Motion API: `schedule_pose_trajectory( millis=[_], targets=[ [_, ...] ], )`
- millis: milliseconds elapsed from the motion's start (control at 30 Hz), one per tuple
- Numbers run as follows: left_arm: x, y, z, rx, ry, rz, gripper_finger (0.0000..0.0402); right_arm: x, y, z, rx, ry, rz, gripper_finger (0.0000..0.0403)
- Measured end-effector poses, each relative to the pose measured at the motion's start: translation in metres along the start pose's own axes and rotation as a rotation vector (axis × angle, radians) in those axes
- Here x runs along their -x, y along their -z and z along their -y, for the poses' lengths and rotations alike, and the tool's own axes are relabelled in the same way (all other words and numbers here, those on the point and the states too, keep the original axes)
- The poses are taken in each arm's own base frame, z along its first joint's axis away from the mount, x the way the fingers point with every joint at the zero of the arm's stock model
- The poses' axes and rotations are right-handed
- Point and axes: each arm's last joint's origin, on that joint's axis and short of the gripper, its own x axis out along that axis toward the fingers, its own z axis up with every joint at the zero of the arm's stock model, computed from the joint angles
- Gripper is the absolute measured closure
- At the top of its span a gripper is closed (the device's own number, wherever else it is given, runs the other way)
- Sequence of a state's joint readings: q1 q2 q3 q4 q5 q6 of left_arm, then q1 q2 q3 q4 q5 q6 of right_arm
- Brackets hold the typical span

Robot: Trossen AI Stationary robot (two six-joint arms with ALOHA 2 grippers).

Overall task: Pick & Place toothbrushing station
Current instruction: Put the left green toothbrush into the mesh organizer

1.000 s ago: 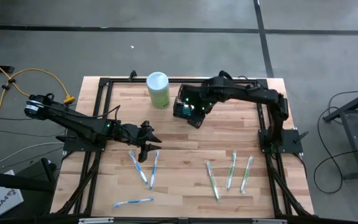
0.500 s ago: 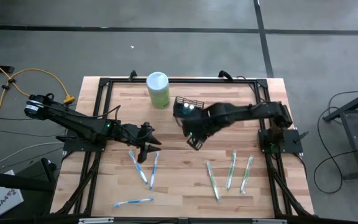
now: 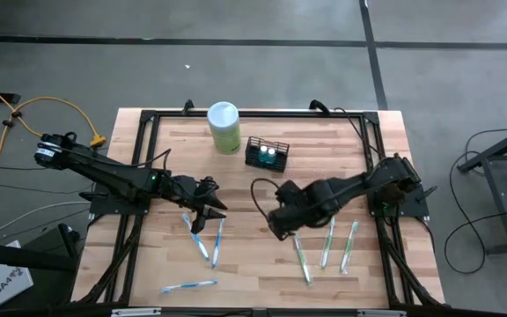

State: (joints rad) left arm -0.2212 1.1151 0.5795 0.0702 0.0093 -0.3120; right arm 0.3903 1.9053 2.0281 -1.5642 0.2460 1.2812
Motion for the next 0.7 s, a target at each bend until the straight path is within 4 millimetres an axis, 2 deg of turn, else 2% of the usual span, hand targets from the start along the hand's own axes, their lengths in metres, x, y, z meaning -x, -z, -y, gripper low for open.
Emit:
schedule_pose_trajectory(
  millis=[300, 500, 700],
  targets=[
    [0.0, 0.001, 0.0, -0.011, -0.005, -0.014, 0.0274, 0.008, 0.031, -0.008, -0.134, -0.021, -0.002, 0.0282],
    [0.0, 0.003, -0.001, -0.012, -0.011, -0.033, 0.0274, 0.012, 0.049, -0.012, -0.215, -0.033, -0.067, 0.0282],
    [0.0, 0.003, -0.001, -0.014, -0.013, -0.034, 0.0274, 0.002, 0.058, -0.018, -0.242, -0.003, -0.123, 0.0282]
  ],
)
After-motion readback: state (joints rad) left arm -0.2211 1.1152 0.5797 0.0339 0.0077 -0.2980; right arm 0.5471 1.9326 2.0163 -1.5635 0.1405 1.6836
